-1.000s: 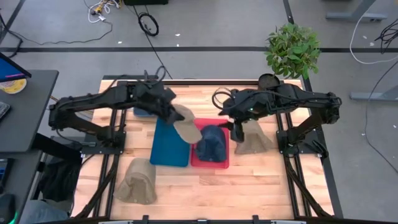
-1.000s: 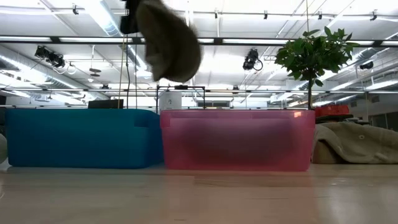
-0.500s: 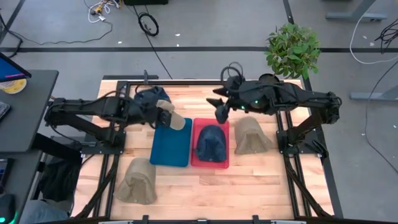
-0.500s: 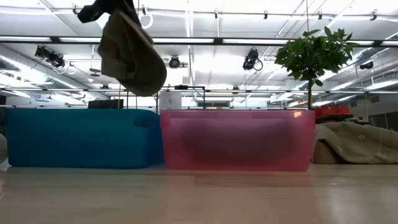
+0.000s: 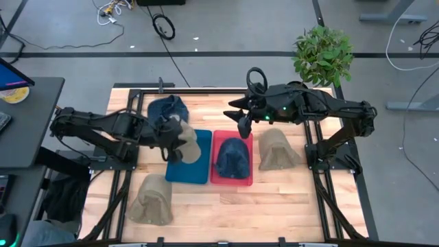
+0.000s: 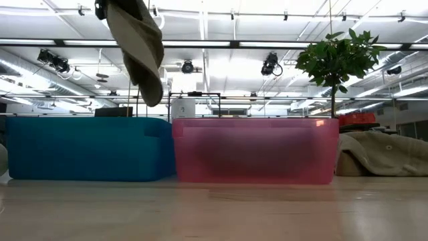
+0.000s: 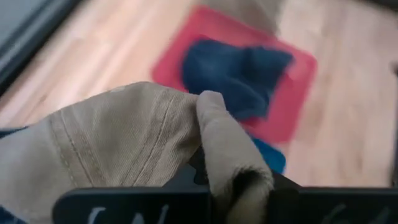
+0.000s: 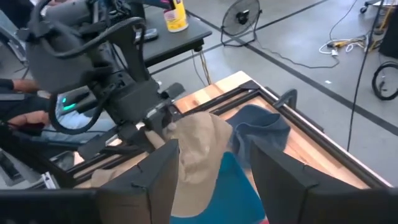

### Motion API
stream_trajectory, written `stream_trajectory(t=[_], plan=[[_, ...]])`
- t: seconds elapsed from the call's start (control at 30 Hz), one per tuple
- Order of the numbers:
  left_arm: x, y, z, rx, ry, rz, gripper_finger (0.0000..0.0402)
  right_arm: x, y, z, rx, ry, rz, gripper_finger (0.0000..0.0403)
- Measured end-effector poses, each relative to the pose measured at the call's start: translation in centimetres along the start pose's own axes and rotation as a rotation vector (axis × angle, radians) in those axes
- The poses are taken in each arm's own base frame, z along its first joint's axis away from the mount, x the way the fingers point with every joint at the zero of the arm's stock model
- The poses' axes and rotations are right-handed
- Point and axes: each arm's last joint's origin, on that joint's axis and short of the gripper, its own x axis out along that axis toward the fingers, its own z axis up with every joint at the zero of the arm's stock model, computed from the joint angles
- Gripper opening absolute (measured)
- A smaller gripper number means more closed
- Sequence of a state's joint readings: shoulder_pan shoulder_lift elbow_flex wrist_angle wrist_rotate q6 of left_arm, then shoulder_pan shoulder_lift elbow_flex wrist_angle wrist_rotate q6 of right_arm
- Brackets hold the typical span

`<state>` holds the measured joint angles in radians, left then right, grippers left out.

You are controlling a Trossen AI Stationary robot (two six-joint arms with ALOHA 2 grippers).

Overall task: Pick & Place hat
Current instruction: Put the bottom right brown cap into the blue bin

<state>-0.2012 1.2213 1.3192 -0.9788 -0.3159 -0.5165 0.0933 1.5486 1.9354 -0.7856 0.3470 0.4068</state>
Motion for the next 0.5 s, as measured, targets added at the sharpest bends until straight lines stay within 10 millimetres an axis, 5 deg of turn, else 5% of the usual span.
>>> stream_trajectory(t=[0.33, 0.5], plan=[[0.7, 1.1, 3.0, 0.292, -0.073, -0.504, 0.0014, -0.1, 0.2, -0.1, -0.036, 0.002, 0.006, 0.0198], [2.0, 2.6, 2.8, 0.319, -0.025, -0.596, 0.0014, -0.8, 0.0, 0.2, -0.042, -0.012, 0.011, 0.0198]])
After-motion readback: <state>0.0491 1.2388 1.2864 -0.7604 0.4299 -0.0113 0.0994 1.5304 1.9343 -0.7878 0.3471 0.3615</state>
